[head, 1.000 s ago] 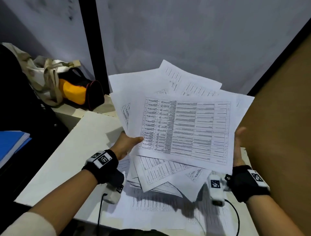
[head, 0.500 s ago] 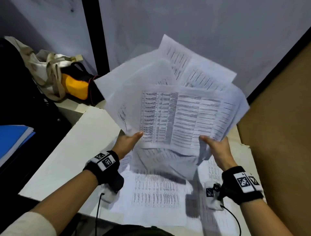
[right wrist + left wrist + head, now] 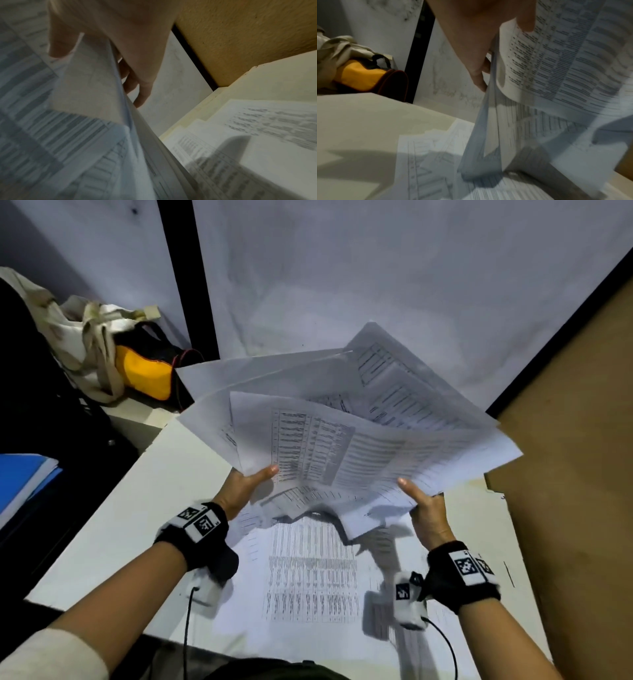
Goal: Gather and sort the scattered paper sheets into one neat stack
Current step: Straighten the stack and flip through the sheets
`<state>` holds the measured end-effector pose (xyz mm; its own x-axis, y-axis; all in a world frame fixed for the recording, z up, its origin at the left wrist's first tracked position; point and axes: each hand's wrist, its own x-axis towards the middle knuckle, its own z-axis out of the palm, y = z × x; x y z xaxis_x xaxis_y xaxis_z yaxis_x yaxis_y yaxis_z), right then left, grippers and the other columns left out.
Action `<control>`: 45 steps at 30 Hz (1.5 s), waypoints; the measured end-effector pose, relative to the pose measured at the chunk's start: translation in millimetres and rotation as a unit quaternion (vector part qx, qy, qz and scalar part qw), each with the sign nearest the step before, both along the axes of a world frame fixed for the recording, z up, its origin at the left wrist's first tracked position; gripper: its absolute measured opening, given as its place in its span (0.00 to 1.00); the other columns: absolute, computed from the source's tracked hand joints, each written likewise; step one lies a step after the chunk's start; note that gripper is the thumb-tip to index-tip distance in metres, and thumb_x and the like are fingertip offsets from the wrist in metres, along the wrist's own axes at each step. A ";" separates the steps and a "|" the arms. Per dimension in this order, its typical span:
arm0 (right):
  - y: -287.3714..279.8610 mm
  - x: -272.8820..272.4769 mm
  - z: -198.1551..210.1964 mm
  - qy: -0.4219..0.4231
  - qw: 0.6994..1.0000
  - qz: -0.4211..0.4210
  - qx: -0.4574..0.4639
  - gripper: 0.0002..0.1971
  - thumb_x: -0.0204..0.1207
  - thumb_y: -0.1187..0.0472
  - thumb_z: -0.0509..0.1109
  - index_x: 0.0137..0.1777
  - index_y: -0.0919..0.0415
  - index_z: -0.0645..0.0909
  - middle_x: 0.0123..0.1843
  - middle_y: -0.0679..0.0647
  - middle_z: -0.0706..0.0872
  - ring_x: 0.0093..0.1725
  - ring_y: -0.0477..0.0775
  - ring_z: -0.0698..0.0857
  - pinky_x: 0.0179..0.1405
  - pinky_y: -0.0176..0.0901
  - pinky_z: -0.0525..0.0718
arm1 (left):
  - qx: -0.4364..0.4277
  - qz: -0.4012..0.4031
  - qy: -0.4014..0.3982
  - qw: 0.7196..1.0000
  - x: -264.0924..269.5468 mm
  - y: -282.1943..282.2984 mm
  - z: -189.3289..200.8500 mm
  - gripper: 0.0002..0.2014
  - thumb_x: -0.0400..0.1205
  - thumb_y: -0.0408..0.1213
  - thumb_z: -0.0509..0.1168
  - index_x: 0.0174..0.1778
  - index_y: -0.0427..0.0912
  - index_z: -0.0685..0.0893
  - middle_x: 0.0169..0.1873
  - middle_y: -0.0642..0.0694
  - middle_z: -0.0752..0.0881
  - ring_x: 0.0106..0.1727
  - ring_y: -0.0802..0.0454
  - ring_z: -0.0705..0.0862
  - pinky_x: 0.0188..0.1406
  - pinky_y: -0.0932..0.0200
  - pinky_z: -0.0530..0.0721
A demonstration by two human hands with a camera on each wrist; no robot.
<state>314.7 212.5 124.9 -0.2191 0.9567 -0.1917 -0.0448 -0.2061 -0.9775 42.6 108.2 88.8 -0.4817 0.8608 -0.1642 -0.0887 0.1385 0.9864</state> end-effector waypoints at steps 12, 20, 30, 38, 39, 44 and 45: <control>19.0 10.0 -22.4 0.082 0.994 -0.037 -0.060 0.51 0.45 0.49 0.87 0.68 0.70 0.72 0.71 0.65 0.77 0.73 0.60 0.72 0.75 0.66 0.66 | 0.037 -0.048 -0.015 0.998 -15.8 4.5 11.8 0.38 0.50 0.55 0.79 0.56 0.42 0.82 0.42 0.57 0.91 0.46 0.60 0.89 0.46 0.69 0.85; 22.7 9.9 -16.7 0.023 0.998 0.046 -0.019 0.32 0.42 0.42 0.84 0.46 0.59 0.88 0.54 0.54 0.89 0.68 0.59 0.79 0.75 0.60 0.66 | 0.025 -0.080 0.012 0.996 -12.6 6.0 20.7 0.32 0.51 0.57 0.78 0.51 0.55 0.80 0.50 0.53 0.86 0.51 0.60 0.85 0.58 0.58 0.81; 32.7 8.9 -21.9 0.023 0.999 0.013 -0.024 0.48 0.42 0.41 0.86 0.61 0.68 0.81 0.58 0.63 0.87 0.63 0.63 0.83 0.72 0.65 0.71 | 0.058 -0.056 0.004 0.997 -7.1 12.7 32.2 0.29 0.58 0.52 0.74 0.55 0.48 0.79 0.51 0.46 0.86 0.52 0.50 0.85 0.52 0.57 0.86; 42.6 15.1 -13.3 0.065 0.998 -0.013 0.009 0.41 0.37 0.45 0.88 0.52 0.62 0.81 0.46 0.56 0.90 0.51 0.61 0.87 0.55 0.53 0.84 | 0.033 0.030 0.038 0.998 2.7 14.3 30.0 0.05 0.78 0.34 0.66 0.49 0.44 0.80 0.47 0.45 0.84 0.54 0.41 0.83 0.61 0.48 0.80; 42.8 16.2 -9.7 0.059 0.998 -0.011 0.019 0.41 0.39 0.45 0.88 0.53 0.62 0.82 0.49 0.58 0.89 0.54 0.61 0.87 0.57 0.53 0.83 | 0.034 0.029 0.040 0.998 3.2 14.2 30.7 0.05 0.78 0.34 0.66 0.48 0.46 0.80 0.45 0.47 0.85 0.51 0.44 0.84 0.60 0.49 0.80; 54.1 20.0 0.2 0.012 0.996 -0.066 0.061 0.17 0.61 0.58 0.81 0.44 0.50 0.75 0.44 0.49 0.82 0.45 0.49 0.82 0.52 0.50 0.79 | 0.046 0.034 0.047 0.997 4.3 13.6 31.4 0.08 0.79 0.31 0.65 0.53 0.41 0.79 0.41 0.55 0.83 0.35 0.70 0.86 0.40 0.74 0.84; 56.7 20.3 -1.3 -0.009 0.994 -0.093 0.064 0.16 0.65 0.62 0.79 0.42 0.50 0.72 0.41 0.48 0.78 0.42 0.48 0.79 0.50 0.50 0.77 | 0.047 0.034 0.046 0.997 4.9 13.5 31.6 0.08 0.79 0.31 0.65 0.53 0.42 0.79 0.42 0.55 0.83 0.35 0.72 0.86 0.40 0.74 0.84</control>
